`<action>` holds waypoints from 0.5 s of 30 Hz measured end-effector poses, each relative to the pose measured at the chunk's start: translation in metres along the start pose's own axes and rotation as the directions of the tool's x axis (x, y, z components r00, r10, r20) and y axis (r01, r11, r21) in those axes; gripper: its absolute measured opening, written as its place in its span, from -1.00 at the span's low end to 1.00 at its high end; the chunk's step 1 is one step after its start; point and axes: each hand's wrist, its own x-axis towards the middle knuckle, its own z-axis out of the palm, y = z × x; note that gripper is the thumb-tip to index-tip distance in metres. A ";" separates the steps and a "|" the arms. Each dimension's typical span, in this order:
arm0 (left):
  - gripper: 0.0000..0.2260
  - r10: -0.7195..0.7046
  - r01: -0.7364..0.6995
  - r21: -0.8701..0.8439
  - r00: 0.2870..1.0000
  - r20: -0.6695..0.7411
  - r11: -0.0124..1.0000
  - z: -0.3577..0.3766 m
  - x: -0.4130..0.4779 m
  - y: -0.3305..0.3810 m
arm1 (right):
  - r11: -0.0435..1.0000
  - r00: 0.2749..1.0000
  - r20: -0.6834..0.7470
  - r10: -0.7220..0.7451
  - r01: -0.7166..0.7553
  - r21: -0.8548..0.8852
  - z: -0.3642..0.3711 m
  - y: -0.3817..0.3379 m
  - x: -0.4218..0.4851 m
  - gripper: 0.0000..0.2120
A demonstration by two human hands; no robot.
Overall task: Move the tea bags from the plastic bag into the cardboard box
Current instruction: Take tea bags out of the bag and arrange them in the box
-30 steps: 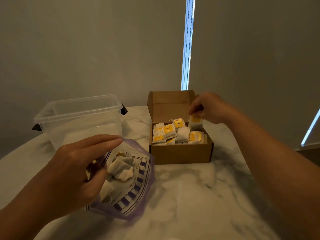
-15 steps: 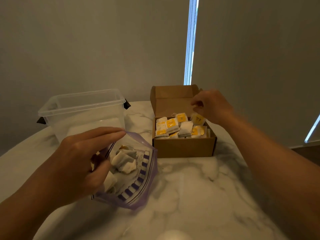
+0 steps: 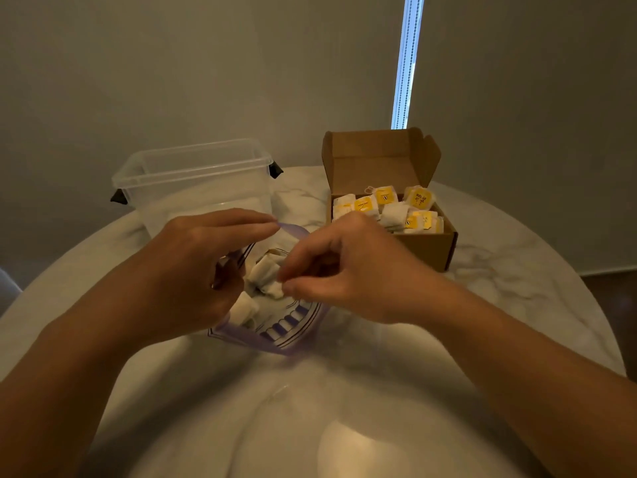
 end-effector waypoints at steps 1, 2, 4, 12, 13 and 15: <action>-0.35 0.001 -0.001 0.005 1.000 -0.006 1.000 0.000 0.000 0.000 | 0.997 1.000 0.022 -0.020 0.021 -0.076 0.009 0.000 0.004 -0.84; -0.35 0.000 0.000 0.005 1.000 -0.012 1.000 0.000 0.000 0.000 | 0.986 0.998 0.044 -0.041 0.048 -0.161 0.017 0.002 0.010 -0.83; -0.34 -0.004 0.004 0.006 1.000 -0.014 1.000 -0.001 0.000 0.000 | 0.957 0.995 0.091 -0.043 0.067 -0.282 0.032 0.007 0.020 -0.78; -0.37 0.001 -0.001 -0.006 0.999 -0.046 1.000 -0.001 -0.002 -0.003 | 0.943 0.991 0.030 0.130 -0.114 -0.313 0.073 0.012 0.046 -0.80; -0.37 0.008 -0.008 -0.003 0.999 -0.048 1.000 -0.001 -0.002 -0.004 | 0.950 0.992 0.021 0.128 -0.116 -0.291 0.075 0.011 0.046 -0.78; -0.37 0.016 -0.016 0.003 0.999 -0.045 1.000 -0.001 -0.002 -0.007 | 0.965 0.994 -0.010 0.109 -0.108 -0.238 0.078 0.008 0.044 -0.76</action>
